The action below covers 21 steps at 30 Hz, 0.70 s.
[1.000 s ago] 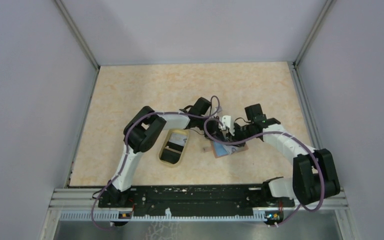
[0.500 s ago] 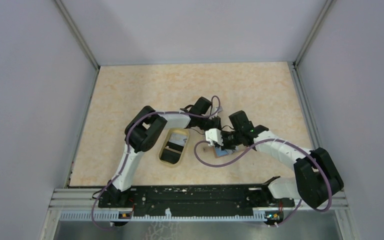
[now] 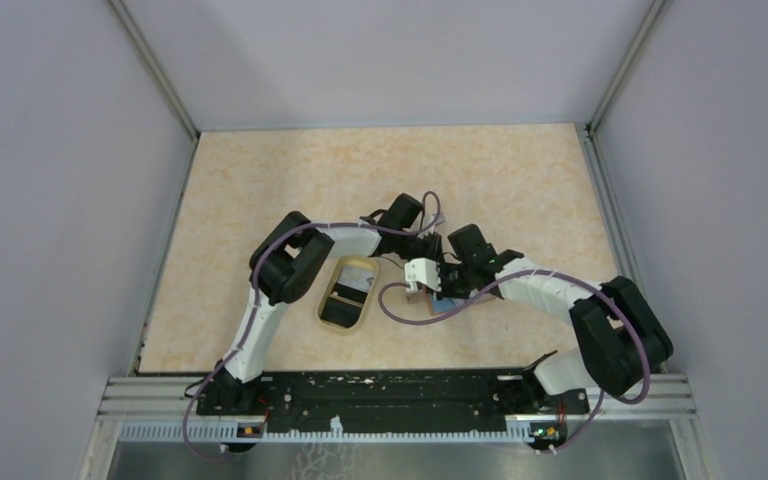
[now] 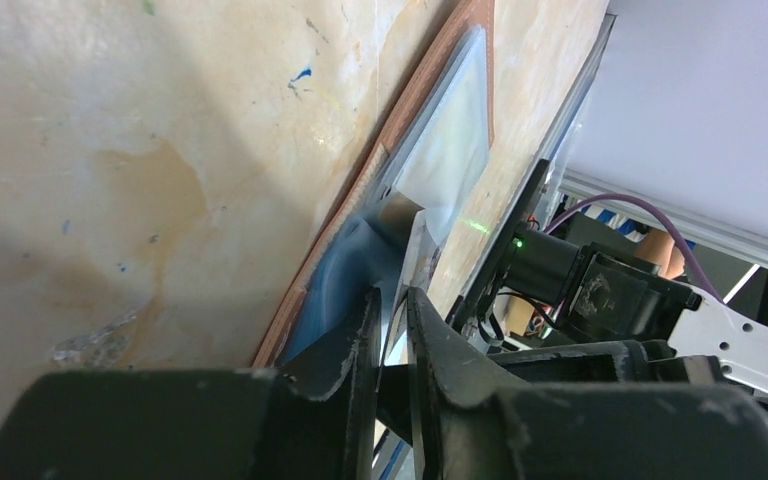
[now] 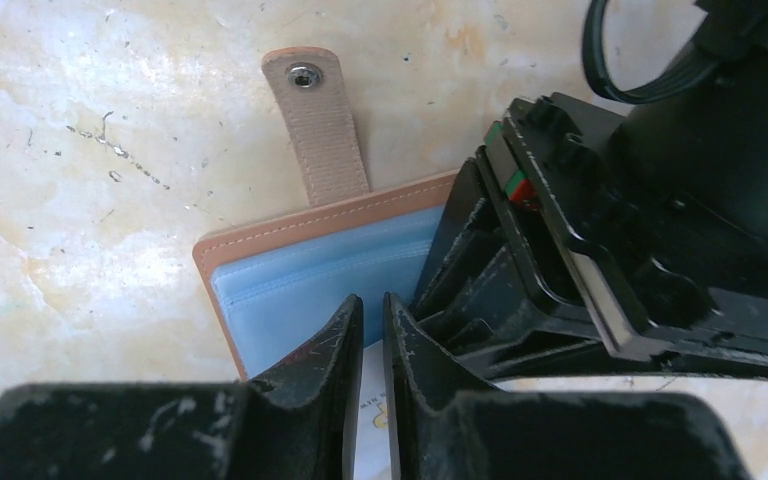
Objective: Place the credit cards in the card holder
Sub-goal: Insert the credit card into the card holder.
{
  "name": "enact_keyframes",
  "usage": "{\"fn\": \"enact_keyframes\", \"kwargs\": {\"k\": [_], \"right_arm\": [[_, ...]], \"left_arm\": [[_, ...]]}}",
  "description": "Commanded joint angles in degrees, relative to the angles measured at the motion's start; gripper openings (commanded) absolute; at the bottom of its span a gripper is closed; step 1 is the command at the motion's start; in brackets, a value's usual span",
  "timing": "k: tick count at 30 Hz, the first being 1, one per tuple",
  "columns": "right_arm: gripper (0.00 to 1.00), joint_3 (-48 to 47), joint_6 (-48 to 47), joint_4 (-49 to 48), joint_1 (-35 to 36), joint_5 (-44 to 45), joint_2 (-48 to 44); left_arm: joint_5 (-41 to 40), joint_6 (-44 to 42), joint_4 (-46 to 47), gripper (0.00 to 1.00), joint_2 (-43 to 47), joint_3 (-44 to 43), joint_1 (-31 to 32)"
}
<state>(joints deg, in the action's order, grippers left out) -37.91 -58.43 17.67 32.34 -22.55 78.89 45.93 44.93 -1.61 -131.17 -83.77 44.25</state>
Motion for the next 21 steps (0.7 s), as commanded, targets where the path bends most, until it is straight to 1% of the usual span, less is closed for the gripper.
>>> {"fn": "enact_keyframes", "kwargs": {"k": [1,4,12,17,21], "right_arm": [[0.13,-2.43,0.11,0.42,1.22,4.17,1.91],[0.13,-3.23,1.68,0.51,1.27,5.74,2.24],[0.13,-4.04,3.37,1.42,1.32,6.18,1.61],[0.15,-7.08,3.39,7.71,1.18,-1.29,0.36],[0.16,-8.14,4.25,10.18,-0.97,-6.78,-3.38]], "left_arm": [[-2.67,-2.30,-3.66,0.24,-2.66,-0.17,-0.04],[-2.65,-2.34,-3.78,0.25,-2.64,-0.32,-0.04],[-2.77,-2.76,-4.57,0.28,-2.59,-0.36,-0.39],[-2.78,-2.73,-4.72,0.27,-2.31,0.03,-0.86],[-2.23,-2.71,-5.12,0.24,-2.19,0.56,-1.33]]}}
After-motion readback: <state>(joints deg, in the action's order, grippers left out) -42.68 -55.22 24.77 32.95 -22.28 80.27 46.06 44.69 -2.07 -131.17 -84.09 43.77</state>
